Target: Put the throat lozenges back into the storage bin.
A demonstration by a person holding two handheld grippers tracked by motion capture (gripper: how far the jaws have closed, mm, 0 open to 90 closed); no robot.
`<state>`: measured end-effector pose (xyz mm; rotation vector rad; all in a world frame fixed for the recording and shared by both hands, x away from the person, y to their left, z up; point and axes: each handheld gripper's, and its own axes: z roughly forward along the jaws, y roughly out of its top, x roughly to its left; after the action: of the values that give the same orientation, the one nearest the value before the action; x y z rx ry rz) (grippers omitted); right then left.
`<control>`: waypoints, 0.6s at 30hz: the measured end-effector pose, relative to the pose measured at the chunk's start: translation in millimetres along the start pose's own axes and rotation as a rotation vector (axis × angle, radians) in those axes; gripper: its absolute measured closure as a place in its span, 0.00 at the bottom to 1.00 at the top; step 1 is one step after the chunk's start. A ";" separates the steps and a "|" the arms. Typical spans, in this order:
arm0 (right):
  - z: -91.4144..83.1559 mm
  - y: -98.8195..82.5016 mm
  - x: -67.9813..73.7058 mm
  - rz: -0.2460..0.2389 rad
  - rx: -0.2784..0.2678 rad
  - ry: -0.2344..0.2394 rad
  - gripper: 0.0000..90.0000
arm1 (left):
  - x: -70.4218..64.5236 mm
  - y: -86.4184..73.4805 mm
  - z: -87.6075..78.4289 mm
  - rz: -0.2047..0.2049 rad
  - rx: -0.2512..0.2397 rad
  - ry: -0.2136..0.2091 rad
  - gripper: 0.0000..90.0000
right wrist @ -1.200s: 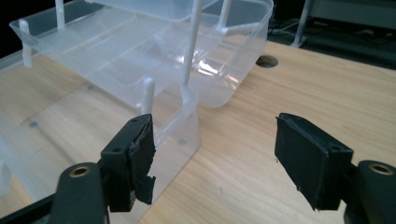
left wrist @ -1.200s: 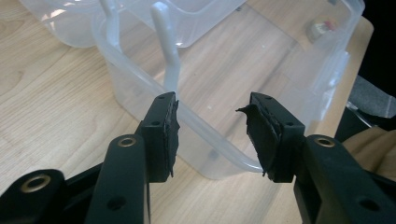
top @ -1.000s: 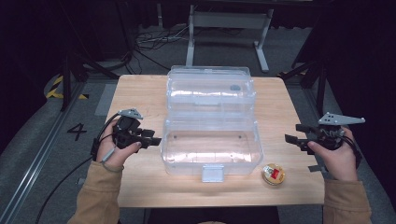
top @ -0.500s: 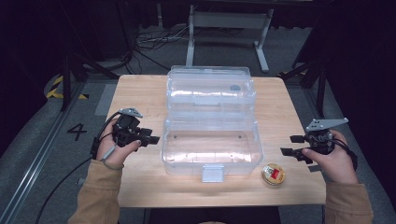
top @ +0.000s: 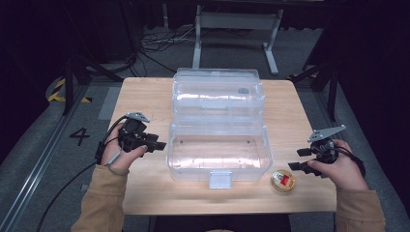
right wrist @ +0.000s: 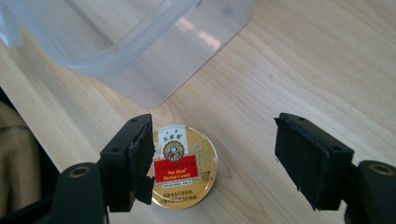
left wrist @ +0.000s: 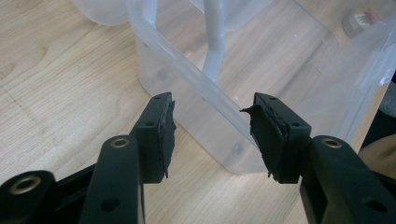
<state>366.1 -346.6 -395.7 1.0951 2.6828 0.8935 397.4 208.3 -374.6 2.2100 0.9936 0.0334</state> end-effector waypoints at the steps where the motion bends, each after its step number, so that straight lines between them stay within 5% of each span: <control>1: 1.5 -0.1 0.4 -0.004 0.012 0.004 0.32 | 0.0 0.0 0.5 -0.001 0.001 -0.001 0.55; 18: 31.8 -1.9 12.0 -0.083 0.208 0.047 0.28 | 2.4 -0.4 3.9 -0.005 0.018 -0.006 0.56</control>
<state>365.9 -324.3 -421.5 1.0013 2.8885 0.6468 400.0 207.8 -378.5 2.2226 1.0000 0.0158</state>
